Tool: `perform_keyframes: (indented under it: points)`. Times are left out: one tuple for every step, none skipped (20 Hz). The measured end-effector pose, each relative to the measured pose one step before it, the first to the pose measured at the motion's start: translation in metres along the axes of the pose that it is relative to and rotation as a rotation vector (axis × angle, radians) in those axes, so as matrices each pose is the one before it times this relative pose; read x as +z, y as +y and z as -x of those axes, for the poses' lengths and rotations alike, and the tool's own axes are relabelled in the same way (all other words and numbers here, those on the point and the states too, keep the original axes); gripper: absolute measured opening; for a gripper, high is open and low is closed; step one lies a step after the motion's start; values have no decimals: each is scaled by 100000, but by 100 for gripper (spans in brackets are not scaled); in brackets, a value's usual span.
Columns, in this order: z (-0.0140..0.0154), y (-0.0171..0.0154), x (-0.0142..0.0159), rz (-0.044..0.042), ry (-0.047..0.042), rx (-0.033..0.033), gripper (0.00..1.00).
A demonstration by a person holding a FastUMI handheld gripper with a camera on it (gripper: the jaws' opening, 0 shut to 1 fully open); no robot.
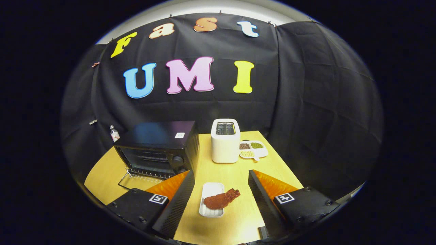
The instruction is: Open the toaster oven, put the food inside, and close the toaster oven door.
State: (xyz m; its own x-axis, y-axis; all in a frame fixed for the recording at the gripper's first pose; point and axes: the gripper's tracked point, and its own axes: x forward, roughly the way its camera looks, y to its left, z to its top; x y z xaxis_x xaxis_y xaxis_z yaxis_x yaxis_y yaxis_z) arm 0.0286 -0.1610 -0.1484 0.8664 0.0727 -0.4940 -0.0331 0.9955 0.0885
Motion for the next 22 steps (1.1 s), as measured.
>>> perform_keyframes:
  points:
    - [-594,-687,-575,-1311,2195,1129,98]
    - [-810,-613,-505,-1710,2295,1407,98]
    - [-922,-492,-733,-1931,2756,1299,98]
    - [-984,-419,-981,-2621,3893,1282,98]
    - [-986,-451,-933,-3099,3693,1519,100]
    - [-945,-284,-750,-3553,4062,1720,100]
    - [-1165,-276,-735,-2977,3353,1445,100]
    - [-1028,-343,-762,-2193,2739,916,100]
    - [-850,-379,-710,-1559,2803,1004,100]
    - [-809,-458,-739,-645,2533,511,100]
    - [-758,-486,-685,-375,2545,424,97]
    - [-965,-195,-606,-677,3011,868,97]
    - [-621,-185,-322,-1108,2466,993,97]
    - [-810,-131,-200,-1738,2168,1310,97]
    - [-801,-93,-299,-1994,1590,1003,96]
    - [-655,-152,-74,-2292,899,72,92]
    - [-557,207,-129,-2534,1003,1123,82]
    - [-344,136,-211,-2238,1874,1249,79]
    - [-305,-159,-425,-1767,1976,394,73]
    - [-82,-94,-260,-1371,1521,192,68]
    - [-183,31,13,-2583,314,730,63]
    - [-102,56,-118,-1681,1680,306,58]
